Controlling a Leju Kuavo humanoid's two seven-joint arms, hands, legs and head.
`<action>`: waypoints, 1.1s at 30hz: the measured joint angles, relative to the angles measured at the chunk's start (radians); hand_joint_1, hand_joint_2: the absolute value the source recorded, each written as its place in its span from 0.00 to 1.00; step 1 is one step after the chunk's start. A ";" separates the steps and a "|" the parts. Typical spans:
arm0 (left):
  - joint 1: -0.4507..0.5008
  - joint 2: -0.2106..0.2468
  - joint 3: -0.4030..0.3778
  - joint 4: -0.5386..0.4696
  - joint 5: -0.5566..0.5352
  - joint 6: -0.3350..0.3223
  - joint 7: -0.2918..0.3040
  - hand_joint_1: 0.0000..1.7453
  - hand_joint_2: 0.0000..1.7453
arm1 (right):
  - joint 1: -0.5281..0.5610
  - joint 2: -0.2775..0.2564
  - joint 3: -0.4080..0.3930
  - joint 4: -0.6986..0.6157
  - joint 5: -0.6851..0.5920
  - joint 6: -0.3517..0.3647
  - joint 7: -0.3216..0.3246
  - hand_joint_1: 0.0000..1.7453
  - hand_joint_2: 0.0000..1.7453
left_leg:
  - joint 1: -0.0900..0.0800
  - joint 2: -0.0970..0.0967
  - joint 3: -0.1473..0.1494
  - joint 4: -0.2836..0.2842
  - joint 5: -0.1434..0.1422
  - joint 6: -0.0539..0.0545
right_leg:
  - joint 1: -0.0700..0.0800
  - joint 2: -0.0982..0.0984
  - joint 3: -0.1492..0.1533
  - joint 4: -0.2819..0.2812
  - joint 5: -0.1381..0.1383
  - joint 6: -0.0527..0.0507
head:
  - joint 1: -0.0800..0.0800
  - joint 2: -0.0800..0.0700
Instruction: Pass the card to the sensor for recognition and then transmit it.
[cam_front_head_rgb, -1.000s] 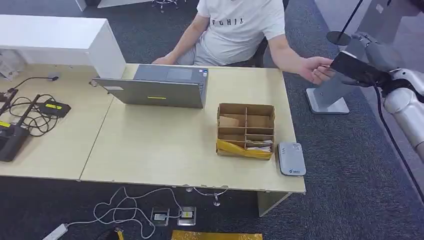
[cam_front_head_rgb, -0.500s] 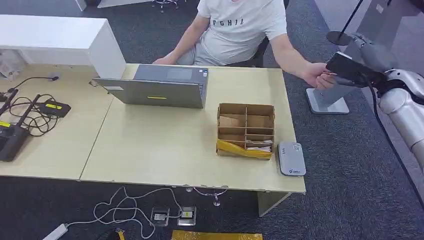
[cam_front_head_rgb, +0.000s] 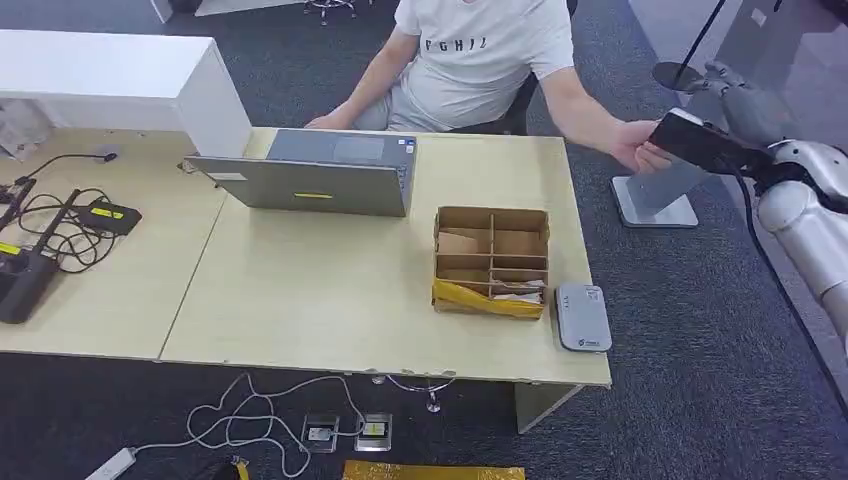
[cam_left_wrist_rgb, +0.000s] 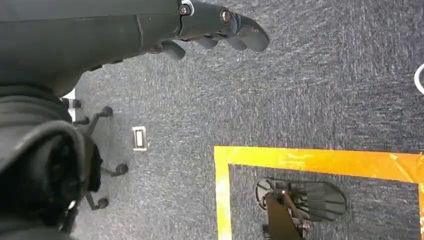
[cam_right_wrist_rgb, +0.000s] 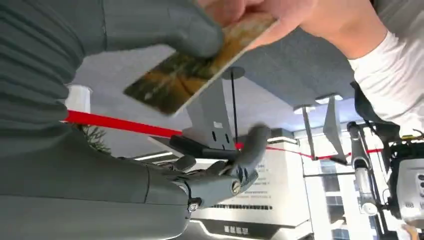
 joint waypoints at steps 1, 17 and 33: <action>0.000 0.000 0.000 0.000 0.000 0.000 0.000 0.00 0.00 | 0.000 0.000 0.000 0.000 0.000 0.004 0.000 1.00 1.00 | 0.000 0.000 0.000 0.000 0.000 0.000 | 0.000 0.000 0.000 0.000 0.000 0.000 | 0.000 0.000; 0.000 0.000 -0.001 0.000 0.000 0.010 0.000 0.00 0.00 | 0.018 -0.015 -0.003 0.003 0.038 0.012 -0.018 1.00 1.00 | 0.000 0.000 0.000 0.000 0.000 0.000 | 0.000 0.000 0.000 0.000 0.000 0.000 | 0.000 0.000; -0.002 0.000 -0.001 0.000 0.000 0.007 0.000 0.00 0.00 | 0.029 -0.013 -0.003 0.004 0.047 0.008 -0.024 1.00 1.00 | 0.000 0.001 0.000 0.000 0.000 0.000 | 0.000 0.000 0.000 0.000 0.000 0.000 | 0.000 0.000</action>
